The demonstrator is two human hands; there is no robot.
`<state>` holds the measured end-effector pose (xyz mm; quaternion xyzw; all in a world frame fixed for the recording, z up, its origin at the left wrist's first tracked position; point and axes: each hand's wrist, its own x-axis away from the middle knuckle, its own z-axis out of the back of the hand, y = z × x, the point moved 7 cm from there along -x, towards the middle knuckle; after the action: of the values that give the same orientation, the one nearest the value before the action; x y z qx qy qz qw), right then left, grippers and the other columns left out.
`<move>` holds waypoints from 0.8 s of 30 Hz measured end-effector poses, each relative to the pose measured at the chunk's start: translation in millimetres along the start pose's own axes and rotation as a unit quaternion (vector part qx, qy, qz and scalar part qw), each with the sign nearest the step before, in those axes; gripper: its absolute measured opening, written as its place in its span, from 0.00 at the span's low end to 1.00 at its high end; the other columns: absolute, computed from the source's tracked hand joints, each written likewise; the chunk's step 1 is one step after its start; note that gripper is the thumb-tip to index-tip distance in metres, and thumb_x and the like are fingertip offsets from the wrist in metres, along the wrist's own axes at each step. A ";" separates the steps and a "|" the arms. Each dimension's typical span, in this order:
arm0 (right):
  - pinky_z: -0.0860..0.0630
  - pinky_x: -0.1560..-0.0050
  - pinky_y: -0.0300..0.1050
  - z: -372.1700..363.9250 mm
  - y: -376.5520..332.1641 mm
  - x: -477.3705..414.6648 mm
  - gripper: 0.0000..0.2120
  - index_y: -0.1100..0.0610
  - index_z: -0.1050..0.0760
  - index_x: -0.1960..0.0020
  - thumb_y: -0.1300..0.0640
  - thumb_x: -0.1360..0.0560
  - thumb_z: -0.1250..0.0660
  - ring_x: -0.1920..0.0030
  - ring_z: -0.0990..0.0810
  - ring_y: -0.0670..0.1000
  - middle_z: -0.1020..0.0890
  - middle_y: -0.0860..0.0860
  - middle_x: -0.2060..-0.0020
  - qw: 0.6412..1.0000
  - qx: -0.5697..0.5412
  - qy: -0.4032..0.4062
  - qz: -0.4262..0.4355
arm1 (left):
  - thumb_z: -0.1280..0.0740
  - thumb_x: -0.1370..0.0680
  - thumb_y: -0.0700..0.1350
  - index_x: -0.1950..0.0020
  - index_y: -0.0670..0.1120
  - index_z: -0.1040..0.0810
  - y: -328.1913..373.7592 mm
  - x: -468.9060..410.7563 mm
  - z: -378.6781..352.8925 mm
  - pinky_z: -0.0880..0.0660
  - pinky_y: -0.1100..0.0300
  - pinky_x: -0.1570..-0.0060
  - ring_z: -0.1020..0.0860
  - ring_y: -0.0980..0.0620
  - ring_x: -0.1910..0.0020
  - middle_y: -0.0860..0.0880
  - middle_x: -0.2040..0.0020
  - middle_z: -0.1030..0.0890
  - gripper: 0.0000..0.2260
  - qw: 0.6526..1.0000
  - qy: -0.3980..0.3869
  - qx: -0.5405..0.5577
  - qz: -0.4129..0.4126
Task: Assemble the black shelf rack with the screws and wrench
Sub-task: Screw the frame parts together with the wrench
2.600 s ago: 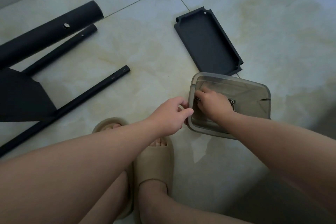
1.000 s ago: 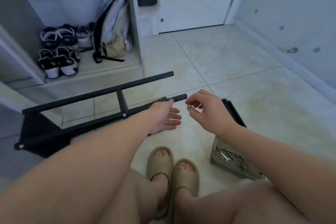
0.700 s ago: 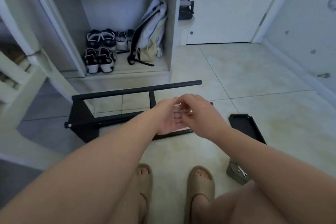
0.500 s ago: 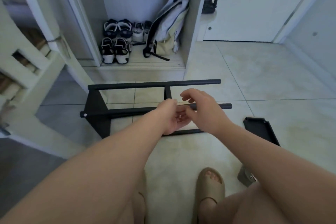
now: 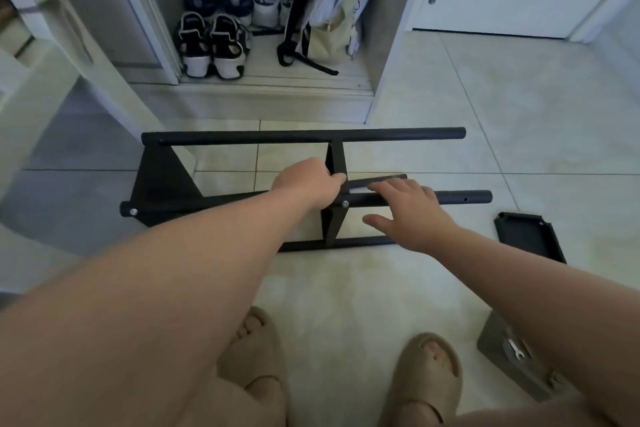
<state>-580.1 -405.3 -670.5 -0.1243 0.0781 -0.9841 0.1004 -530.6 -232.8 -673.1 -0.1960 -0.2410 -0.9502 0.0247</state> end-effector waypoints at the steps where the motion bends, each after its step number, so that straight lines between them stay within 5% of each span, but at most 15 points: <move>1: 0.41 0.28 0.54 -4.3 4.3 -4.6 0.28 0.47 0.36 0.23 0.38 0.19 0.39 0.28 0.34 0.54 0.28 0.48 0.29 1.000 0.009 -0.004 -0.002 | 0.40 0.20 0.61 0.45 0.48 0.19 -2.1 -8.3 -3.5 0.24 0.53 0.49 0.21 0.45 0.50 0.49 0.50 0.18 0.19 1.000 -0.016 -0.008 0.003; 3: 0.39 0.30 0.53 -9.6 11.7 -11.7 0.25 0.47 0.33 0.25 0.38 0.19 0.40 0.31 0.30 0.55 0.26 0.48 0.32 1.000 0.015 -0.006 -0.006 | 0.40 0.20 0.62 0.46 0.46 0.19 -5.5 -22.7 -11.2 0.25 0.53 0.47 0.22 0.44 0.49 0.48 0.51 0.19 0.21 0.999 -0.051 -0.005 -0.003; 7: 0.34 0.38 0.50 -12.0 19.4 -18.4 0.20 0.48 0.27 0.31 0.40 0.18 0.41 0.40 0.25 0.54 0.21 0.48 0.41 1.000 0.009 0.016 0.006 | 0.40 0.19 0.62 0.59 0.44 0.21 -9.0 -37.5 -27.4 0.33 0.56 0.63 0.25 0.47 0.60 0.47 0.63 0.25 0.23 0.993 -0.110 0.012 -0.042; 12: 0.34 0.42 0.50 -13.2 20.8 -16.3 0.16 0.48 0.25 0.36 0.41 0.17 0.42 0.45 0.25 0.54 0.25 0.45 0.51 0.999 0.016 0.025 0.024 | 0.45 0.17 0.59 0.58 0.51 0.14 -5.9 -39.3 -37.9 0.32 0.58 0.60 0.25 0.51 0.60 0.55 0.67 0.21 0.24 0.981 -0.171 0.011 -0.094; 15: 0.35 0.45 0.50 -14.4 23.2 -9.8 0.16 0.48 0.25 0.37 0.40 0.17 0.42 0.44 0.25 0.54 0.25 0.45 0.50 0.999 0.026 0.015 0.019 | 0.47 0.15 0.55 0.59 0.52 0.17 3.3 -33.6 -40.4 0.35 0.60 0.62 0.27 0.54 0.62 0.64 0.74 0.22 0.23 0.971 -0.199 -0.019 -0.128; 19: 0.36 0.49 0.49 -17.6 27.6 5.6 0.16 0.48 0.24 0.41 0.40 0.17 0.43 0.46 0.24 0.54 0.26 0.44 0.53 0.999 0.036 -0.006 0.016 | 0.46 0.16 0.59 0.56 0.51 0.14 7.8 -23.6 -48.8 0.34 0.60 0.61 0.26 0.54 0.62 0.58 0.71 0.21 0.24 0.969 -0.221 -0.019 -0.107; 24: 0.35 0.53 0.48 -20.3 39.4 37.2 0.15 0.48 0.25 0.42 0.39 0.17 0.43 0.48 0.23 0.53 0.23 0.45 0.52 0.998 0.044 -0.051 0.001 | 0.48 0.15 0.56 0.61 0.51 0.15 25.0 1.4 -71.8 0.36 0.64 0.64 0.26 0.66 0.71 0.62 0.76 0.23 0.26 0.956 -0.263 -0.021 -0.126</move>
<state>-613.7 -448.9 -688.4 -0.1698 0.0296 -0.9788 0.1108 -554.3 -288.4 -719.3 -0.4079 -0.2419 -0.8651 -0.1638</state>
